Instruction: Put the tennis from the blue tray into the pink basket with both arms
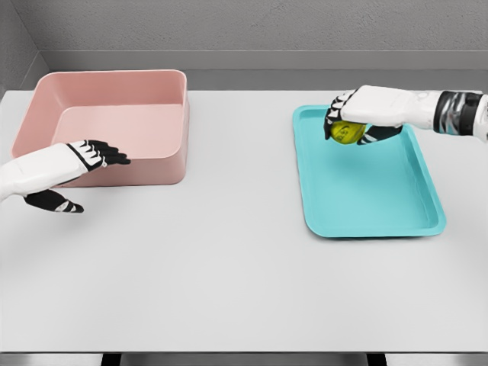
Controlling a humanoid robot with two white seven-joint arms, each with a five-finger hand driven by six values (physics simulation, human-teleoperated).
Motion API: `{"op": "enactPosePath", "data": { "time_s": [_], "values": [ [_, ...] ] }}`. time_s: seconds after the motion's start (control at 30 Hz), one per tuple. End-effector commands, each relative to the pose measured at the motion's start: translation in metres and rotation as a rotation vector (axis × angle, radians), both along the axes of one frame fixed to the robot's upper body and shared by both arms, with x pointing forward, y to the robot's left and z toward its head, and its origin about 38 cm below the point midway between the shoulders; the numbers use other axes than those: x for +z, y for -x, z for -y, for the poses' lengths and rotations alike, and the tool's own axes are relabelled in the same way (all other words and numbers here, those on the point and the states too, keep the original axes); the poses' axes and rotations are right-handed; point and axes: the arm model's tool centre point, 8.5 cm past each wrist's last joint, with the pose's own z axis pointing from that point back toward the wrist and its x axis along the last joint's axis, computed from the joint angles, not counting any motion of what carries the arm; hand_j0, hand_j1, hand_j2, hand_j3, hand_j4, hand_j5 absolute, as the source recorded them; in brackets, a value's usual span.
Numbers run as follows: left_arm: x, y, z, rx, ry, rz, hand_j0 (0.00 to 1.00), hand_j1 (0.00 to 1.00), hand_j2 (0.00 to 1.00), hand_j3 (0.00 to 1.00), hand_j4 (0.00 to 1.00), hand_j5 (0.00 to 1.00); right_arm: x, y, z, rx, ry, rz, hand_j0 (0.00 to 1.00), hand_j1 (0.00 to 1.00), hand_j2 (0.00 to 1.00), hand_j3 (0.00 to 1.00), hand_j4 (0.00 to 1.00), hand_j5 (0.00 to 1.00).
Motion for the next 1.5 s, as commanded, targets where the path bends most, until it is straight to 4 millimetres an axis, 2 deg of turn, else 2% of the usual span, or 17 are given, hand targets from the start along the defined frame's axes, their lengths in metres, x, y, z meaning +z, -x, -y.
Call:
{"op": "enactPosePath", "data": {
  "time_s": [0.0,0.2,0.47,0.8,1.07,1.33,1.47],
  "values": [
    [0.001,0.0,0.001,-0.001,0.006,0.0,1.0,1.0,1.0,1.0,1.0,1.0,0.006,0.004,-0.012,0.034,-0.013,0.015,0.53,0.53,0.53,0.53,0.53,0.53],
    [0.001,0.0,0.001,-0.002,0.005,0.001,1.0,1.0,1.0,1.0,1.0,1.0,0.013,0.01,-0.045,0.114,-0.043,0.04,0.53,0.53,0.53,0.53,0.53,0.53],
    [0.001,0.0,0.001,-0.002,0.005,0.001,1.0,1.0,1.0,1.0,1.0,1.0,0.024,0.016,-0.075,0.19,-0.073,0.072,0.53,0.53,0.53,0.53,0.53,0.53],
    [0.001,0.0,0.001,-0.002,0.006,0.001,1.0,1.0,1.0,1.0,1.0,1.0,0.02,0.029,-0.118,0.29,-0.118,0.069,0.53,0.53,0.53,0.53,0.53,0.53],
    [0.002,0.001,0.001,-0.003,0.007,0.001,1.0,1.0,1.0,1.0,1.0,1.0,0.002,0.04,-0.156,0.373,-0.125,0.024,0.53,0.53,0.53,0.53,0.53,0.53],
    [0.002,0.0,0.001,-0.003,0.008,0.002,1.0,1.0,1.0,1.0,1.0,1.0,-0.029,0.054,-0.162,0.405,-0.088,-0.046,0.53,0.53,0.53,0.53,0.53,0.53],
    [0.002,0.001,0.001,-0.002,0.008,0.002,1.0,1.0,1.0,1.0,1.0,1.0,-0.032,0.06,-0.169,0.426,-0.089,-0.053,0.53,0.53,0.53,0.53,0.53,0.53]
  ]
}}
